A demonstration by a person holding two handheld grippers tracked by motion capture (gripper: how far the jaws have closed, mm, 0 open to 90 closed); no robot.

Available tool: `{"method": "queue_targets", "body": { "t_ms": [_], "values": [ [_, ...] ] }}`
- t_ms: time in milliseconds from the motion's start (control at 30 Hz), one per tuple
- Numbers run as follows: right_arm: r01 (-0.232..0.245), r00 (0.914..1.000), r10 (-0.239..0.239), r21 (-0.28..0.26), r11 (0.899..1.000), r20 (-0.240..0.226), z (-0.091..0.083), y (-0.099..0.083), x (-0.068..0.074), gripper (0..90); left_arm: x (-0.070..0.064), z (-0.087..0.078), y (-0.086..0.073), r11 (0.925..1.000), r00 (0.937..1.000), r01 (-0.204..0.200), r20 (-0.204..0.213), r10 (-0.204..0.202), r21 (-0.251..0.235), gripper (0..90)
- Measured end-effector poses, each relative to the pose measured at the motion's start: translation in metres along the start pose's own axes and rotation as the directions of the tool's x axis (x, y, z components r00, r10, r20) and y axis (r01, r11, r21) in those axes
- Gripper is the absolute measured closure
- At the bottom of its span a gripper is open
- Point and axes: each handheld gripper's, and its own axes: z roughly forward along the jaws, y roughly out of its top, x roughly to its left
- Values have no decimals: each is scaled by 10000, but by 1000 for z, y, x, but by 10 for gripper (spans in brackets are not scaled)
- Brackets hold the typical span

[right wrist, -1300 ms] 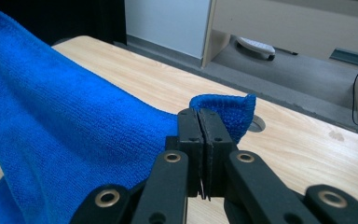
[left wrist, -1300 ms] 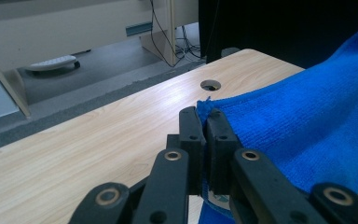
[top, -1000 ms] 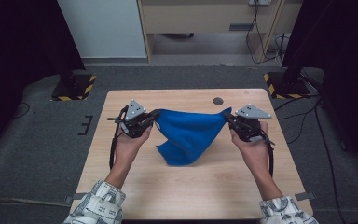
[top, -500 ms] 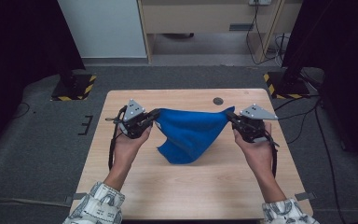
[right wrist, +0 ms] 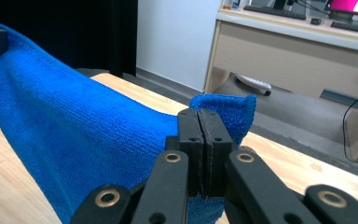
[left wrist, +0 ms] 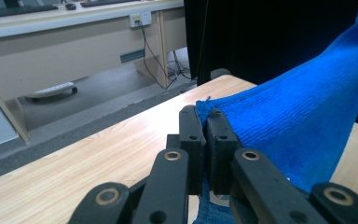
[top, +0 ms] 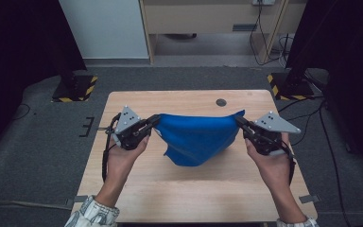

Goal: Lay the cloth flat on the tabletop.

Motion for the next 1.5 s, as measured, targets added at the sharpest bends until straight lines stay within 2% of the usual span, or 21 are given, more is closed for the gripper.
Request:
{"method": "queue_targets", "body": {
  "t_ms": [67, 100, 167, 200, 233, 300, 333, 367, 500, 567, 600, 733, 767, 800, 867, 933, 967, 1200, 1333, 1367, 1500],
  "values": [
    [175, 9998, -175, 58, 9998, -4, -6, 3, 3, 886, -2, -3, 2, 10000, 10000, -27, -9, 27, 3, 867],
    [253, 9997, -254, 135, 9996, 13, -7, 4, 4, 886, -4, -6, 5, 9998, 9998, -181, -36, 181, 121, 867],
    [263, 9997, -263, 181, 9995, 6, -6, 4, 4, 886, -4, -4, 6, 9992, 9994, -303, -131, 306, 245, 866],
    [347, 9993, -351, 390, 9986, 96, 1, 3, 1, 886, -2, -1, 6, 9985, 9992, -349, -202, 358, 412, 866],
    [298, 9995, -304, 509, 9983, 105, 6, 1, -2, 886, 5, 11, 4, 9981, 9999, -37, -128, 45, 616, 866],
    [239, 9995, -255, 750, 9969, 194, 21, -3, -8, 886, 11, 24, -1, 9967, 9998, -2, -215, 19, 813, 865],
    [200, 9996, -217, 864, 9961, 184, 29, -6, -11, 886, 11, 24, -1, 9967, 9998, -2, -215, 19, 813, 864],
    [117, 9998, -132, 946, 9954, 156, 36, -9, -14, 886, 19, 39, -7, 9948, 9996, 99, -258, -73, 1015, 863],
    [-22, 9998, -7, 1344, 9909, 214, 68, -22, -25, 886, 35, 66, -22, 9899, 9983, 571, -207, -548, 1294, 863],
    [-223, 9995, 186, 1563, 9875, 251, 82, -29, -31, 887, 38, 72, -25, 9883, 9979, 622, -248, -593, 1396, 863],
    [-273, 9992, 223, 1659, 9858, 322, 88, -32, -35, 887, 42, 84, -30, 9852, 9976, 680, -232, -651, 1573, 863],
    [-363, 9977, 239, 2017, 9788, 633, 108, -44, -45, 887, 47, 108, -37, 9794, 9973, 626, -495, -540, 1919, 858],
    [-361, 9974, 221, 2117, 9767, 680, 112, -47, -46, 887, 47, 108, -37, 9794, 9973, 626, -495, -540, 1919, 858],
    [-374, 9973, 225, 2192, 9750, 701, 117, -49, -48, 887, 50, 119, -41, 9754, 9962, 737, -601, -625, 2080, 858],
    [-331, 9964, 136, 2367, 9710, 834, 125, -53, -51, 887, 53, 130, -44, 9702, 9955, 777, -703, -631, 2295, 858],
    [-373, 9958, 148, 2513, 9672, 908, 133, -57, -54, 887, 55, 135, -46, 9679, 9948, 838, -760, -675, 2371, 858],
    [-390, 9952, 143, 2574, 9655, 971, 137, -59, -55, 887, 57, 144, -49, 9650, 9937, 932, -835, -748, 2450, 858],
    [-602, 9925, 243, 3050, 9504, 1200, 163, -75, -64, 887, 66, 171, -59, 9498, 9937, 934, -871, -703, 2986, 859],
    [-789, 9909, 402, 3117, 9469, 1287, 173, -81, -68, 887, 71, 181, -62, 9453, 9932, 964, -929, -707, 3116, 859],
    [-1000, 9894, 600, 3198, 9422, 1325, 179, -85, -72, 887, 74, 187, -63, 9438, 9927, 1019, -930, -762, 3144, 859],
    [-1144, 9873, 682, 3430, 9324, 1437, 193, -90, -77, 887, 79, 198, -63, 9377, 9928, 1014, -942, -739, 3324, 860]
  ]
}}
